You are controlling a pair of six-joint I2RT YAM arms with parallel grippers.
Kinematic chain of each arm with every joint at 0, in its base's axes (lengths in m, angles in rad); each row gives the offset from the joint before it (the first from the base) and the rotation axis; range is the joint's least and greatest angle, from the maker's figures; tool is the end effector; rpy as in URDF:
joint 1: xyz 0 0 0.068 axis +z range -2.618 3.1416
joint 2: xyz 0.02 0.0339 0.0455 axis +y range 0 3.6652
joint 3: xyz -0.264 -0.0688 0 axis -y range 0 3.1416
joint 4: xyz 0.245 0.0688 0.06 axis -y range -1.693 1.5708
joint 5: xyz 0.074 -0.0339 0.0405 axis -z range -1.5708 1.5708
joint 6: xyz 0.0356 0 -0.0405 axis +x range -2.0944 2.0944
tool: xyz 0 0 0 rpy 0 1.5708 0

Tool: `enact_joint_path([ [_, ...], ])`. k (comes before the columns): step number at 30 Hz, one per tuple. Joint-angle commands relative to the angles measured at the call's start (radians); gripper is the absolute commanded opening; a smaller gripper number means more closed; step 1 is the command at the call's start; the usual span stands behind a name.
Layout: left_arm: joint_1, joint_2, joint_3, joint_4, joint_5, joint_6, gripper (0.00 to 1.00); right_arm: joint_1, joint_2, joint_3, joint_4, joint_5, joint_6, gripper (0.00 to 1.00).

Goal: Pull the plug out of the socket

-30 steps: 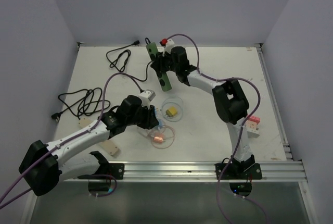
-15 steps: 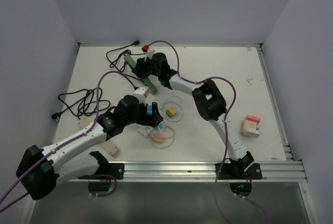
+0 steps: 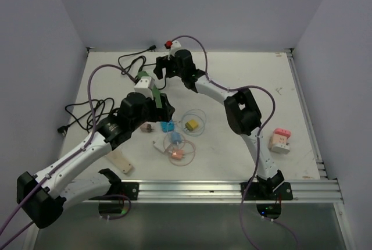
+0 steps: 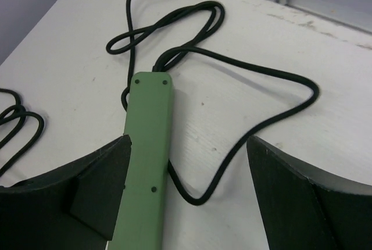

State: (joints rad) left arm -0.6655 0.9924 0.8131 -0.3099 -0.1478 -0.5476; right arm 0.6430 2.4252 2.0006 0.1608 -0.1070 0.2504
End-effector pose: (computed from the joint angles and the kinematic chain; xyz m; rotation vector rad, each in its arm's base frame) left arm 0.1793 -0.1341 0.2986 0.0306 2.1083 -0.5929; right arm 0.4560 0.3464 0.2121 -0.4454 1.8418 0.7177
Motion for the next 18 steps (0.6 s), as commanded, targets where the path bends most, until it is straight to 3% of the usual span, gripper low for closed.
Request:
enact_joint_path([
  [1,0.049,0.026,0.104,-0.037,-0.050,0.049,0.99,-0.035,-0.248,-0.115,-0.050,0.104,-0.062,0.85],
  [5,0.116,0.077,0.156,-0.057,0.002,0.064,1.00,-0.055,-0.496,-0.327,-0.102,0.280,-0.096,0.89],
  [10,0.234,0.117,0.210,-0.096,0.108,0.070,1.00,-0.114,-0.745,-0.599,-0.271,0.463,-0.027,0.94],
  [18,0.305,0.080,0.178,-0.086,0.068,0.139,1.00,-0.213,-1.153,-0.963,-0.519,0.650,0.116,0.99],
])
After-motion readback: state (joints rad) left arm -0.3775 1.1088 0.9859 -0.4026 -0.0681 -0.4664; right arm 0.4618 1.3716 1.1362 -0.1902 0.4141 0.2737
